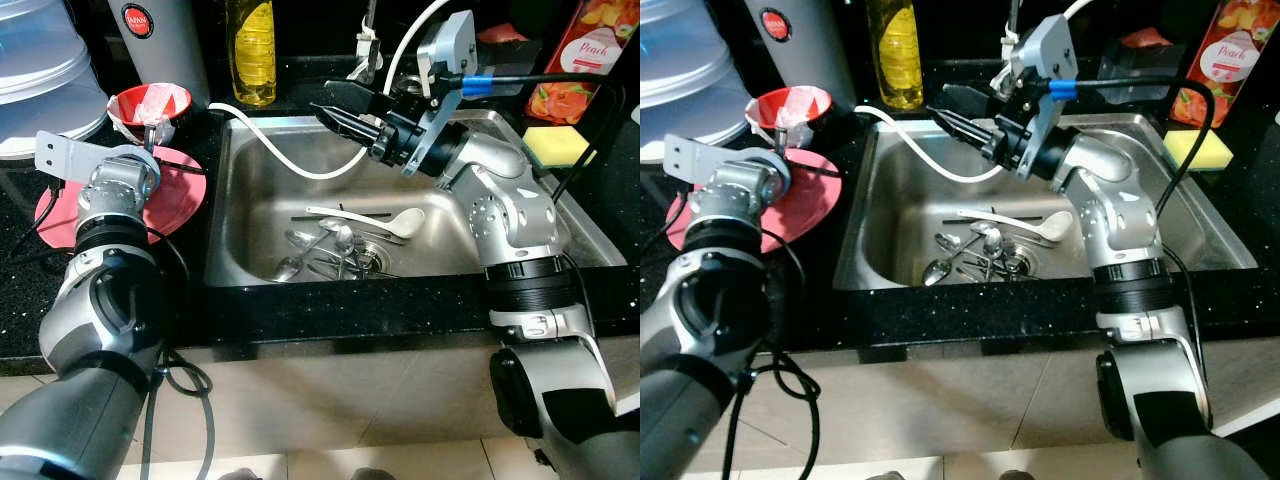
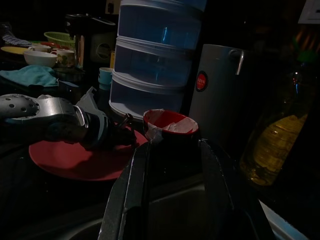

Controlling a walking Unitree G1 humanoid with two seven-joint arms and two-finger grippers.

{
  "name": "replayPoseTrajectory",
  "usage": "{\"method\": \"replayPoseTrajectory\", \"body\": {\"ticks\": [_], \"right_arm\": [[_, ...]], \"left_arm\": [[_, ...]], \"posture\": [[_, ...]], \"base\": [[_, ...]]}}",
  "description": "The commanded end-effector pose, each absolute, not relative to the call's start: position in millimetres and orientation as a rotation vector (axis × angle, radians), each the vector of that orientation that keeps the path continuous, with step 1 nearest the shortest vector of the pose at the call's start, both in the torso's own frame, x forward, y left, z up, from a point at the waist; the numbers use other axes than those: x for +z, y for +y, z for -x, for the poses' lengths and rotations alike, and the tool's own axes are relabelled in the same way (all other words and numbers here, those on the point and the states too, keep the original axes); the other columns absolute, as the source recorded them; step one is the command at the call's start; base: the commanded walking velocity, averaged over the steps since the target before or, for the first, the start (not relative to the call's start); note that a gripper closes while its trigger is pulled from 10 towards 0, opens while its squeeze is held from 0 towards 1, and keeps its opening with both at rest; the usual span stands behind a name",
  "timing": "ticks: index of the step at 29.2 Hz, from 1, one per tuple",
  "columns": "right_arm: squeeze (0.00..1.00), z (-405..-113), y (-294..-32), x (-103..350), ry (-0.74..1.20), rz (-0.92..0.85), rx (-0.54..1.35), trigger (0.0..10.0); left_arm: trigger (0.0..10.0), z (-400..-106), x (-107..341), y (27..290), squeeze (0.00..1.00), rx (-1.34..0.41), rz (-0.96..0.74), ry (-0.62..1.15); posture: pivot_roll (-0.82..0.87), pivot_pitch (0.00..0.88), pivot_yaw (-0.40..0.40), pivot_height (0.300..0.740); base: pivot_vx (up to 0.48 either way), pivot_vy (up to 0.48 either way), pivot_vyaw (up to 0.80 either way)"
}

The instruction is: Kitchen organization

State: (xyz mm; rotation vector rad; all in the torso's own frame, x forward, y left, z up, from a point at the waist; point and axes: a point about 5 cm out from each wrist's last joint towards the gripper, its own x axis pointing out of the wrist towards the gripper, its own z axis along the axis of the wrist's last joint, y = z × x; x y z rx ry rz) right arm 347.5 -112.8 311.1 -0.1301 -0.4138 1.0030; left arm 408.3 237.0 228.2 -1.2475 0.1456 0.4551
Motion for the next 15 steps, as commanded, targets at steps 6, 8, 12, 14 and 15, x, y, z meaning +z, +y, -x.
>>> {"method": "replayPoseTrajectory", "body": {"ticks": [6, 8, 12, 14, 15], "right_arm": [[0.00, -345, -109, 313, -0.422, 0.133, 1.020, 10.0], [0.00, -345, -109, 313, -0.422, 0.133, 1.020, 10.0], [0.00, -346, -109, 312, -0.419, 0.133, 1.020, 10.0], [0.00, -346, -109, 312, -0.420, 0.133, 1.021, 10.0], [0.00, -347, -108, 312, -0.421, 0.131, 1.021, 10.0]], "left_arm": [[9.4, -405, 216, 244, 0.00, 0.495, 1.113, 0.171], [10.0, -407, 231, 238, 0.00, 0.437, 1.039, 0.104], [10.0, -391, 299, 167, 0.00, 0.078, 0.741, -0.256], [10.0, -386, 303, 155, 0.00, 0.039, 0.695, -0.283], [10.0, -383, 303, 131, 0.00, -0.039, 0.577, -0.293]], "posture": [[-0.03, 0.051, 0.019, 0.740], [-0.03, 0.051, 0.019, 0.740], [-0.02, 0.046, 0.016, 0.740], [-0.02, 0.046, 0.016, 0.740], [-0.02, 0.046, 0.014, 0.740]], "base": [[0.000, 0.000, 0.00], [0.000, 0.000, 0.00], [0.000, 0.000, 0.00], [0.000, 0.000, 0.00], [0.000, 0.000, 0.00]]}}
